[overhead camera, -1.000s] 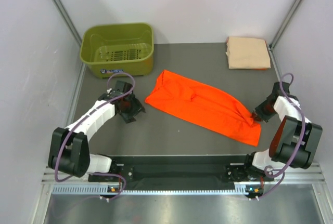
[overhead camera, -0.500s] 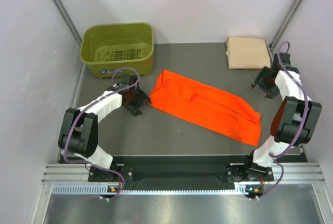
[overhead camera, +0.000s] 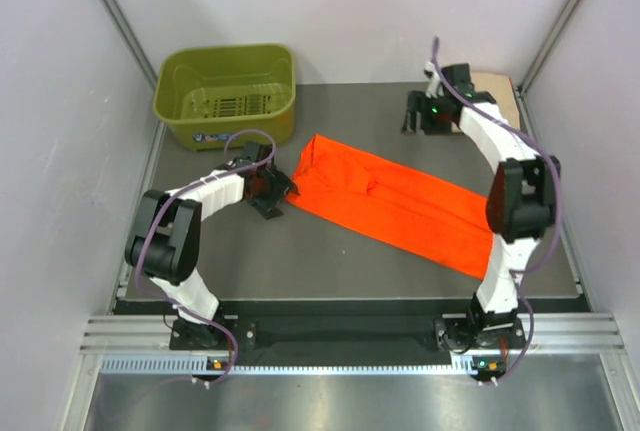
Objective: Fold and stack the t-shirts
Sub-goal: Fold the tshirt
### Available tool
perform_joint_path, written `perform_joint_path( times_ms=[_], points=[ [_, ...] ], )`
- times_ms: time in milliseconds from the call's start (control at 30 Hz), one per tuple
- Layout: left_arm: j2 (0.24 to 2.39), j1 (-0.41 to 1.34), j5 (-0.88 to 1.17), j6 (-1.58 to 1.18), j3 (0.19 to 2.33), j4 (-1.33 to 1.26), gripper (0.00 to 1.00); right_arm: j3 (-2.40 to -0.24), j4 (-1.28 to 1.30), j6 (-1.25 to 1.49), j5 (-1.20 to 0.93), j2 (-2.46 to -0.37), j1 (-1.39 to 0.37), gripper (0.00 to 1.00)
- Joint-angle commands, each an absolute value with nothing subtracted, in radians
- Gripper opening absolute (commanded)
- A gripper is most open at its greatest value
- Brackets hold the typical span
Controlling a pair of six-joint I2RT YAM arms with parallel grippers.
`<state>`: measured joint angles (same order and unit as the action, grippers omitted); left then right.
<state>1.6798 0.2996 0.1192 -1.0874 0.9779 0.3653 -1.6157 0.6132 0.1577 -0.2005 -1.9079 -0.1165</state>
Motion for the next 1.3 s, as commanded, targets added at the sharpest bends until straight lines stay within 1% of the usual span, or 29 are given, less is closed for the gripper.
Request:
perform_joint_path(
  times_ms=[0, 33, 67, 133, 233, 433, 567, 767, 1067, 1167, 1267],
  points=[
    [1.696, 0.305, 0.12, -1.123, 1.009, 0.275, 0.73, -1.836, 0.52, 0.058, -0.385, -2.06, -0.182, 0.71],
    [1.7, 0.305, 0.115, -1.126, 1.014, 0.275, 0.73, -1.921, 0.517, 0.064, -0.425, -2.097, -0.193, 0.71],
    [1.701, 0.307, 0.11, -1.124, 1.015, 0.272, 0.73, -1.959, 0.499, 0.067, -0.451, -2.158, -0.204, 0.71],
    [1.704, 0.308, 0.088, -1.126, 1.014, 0.264, 0.73, -2.047, 0.473, 0.083, -0.504, -2.212, -0.236, 0.7],
    [1.703, 0.308, 0.061, -1.134, 0.999, 0.252, 0.73, -2.123, 0.41, 0.121, -0.561, -2.305, -0.27, 0.69],
    [1.715, 0.308, 0.025, -1.134, 0.996, 0.241, 0.7, -2.164, 0.269, 0.262, -0.644, -2.427, -0.308, 0.61],
    [1.721, 0.307, 0.009, -1.132, 0.985, 0.221, 0.68, -2.206, 0.29, 0.262, -0.653, -2.491, -0.348, 0.58],
    [1.759, 0.307, 0.011, -1.138, 0.991, 0.196, 0.65, -2.224, 0.264, 0.293, -0.657, -2.536, -0.393, 0.53],
    [1.776, 0.307, -0.031, -1.104, 0.999, 0.183, 0.57, -2.252, 0.253, 0.318, -0.661, -2.594, -0.414, 0.52],
    [1.779, 0.307, -0.032, -1.097, 0.994, 0.176, 0.49, -2.26, 0.25, 0.328, -0.666, -2.612, -0.423, 0.5],
    [1.775, 0.308, -0.032, -1.097, 0.979, 0.161, 0.49, -2.275, 0.259, 0.328, -0.66, -2.631, -0.431, 0.5]
  ],
)
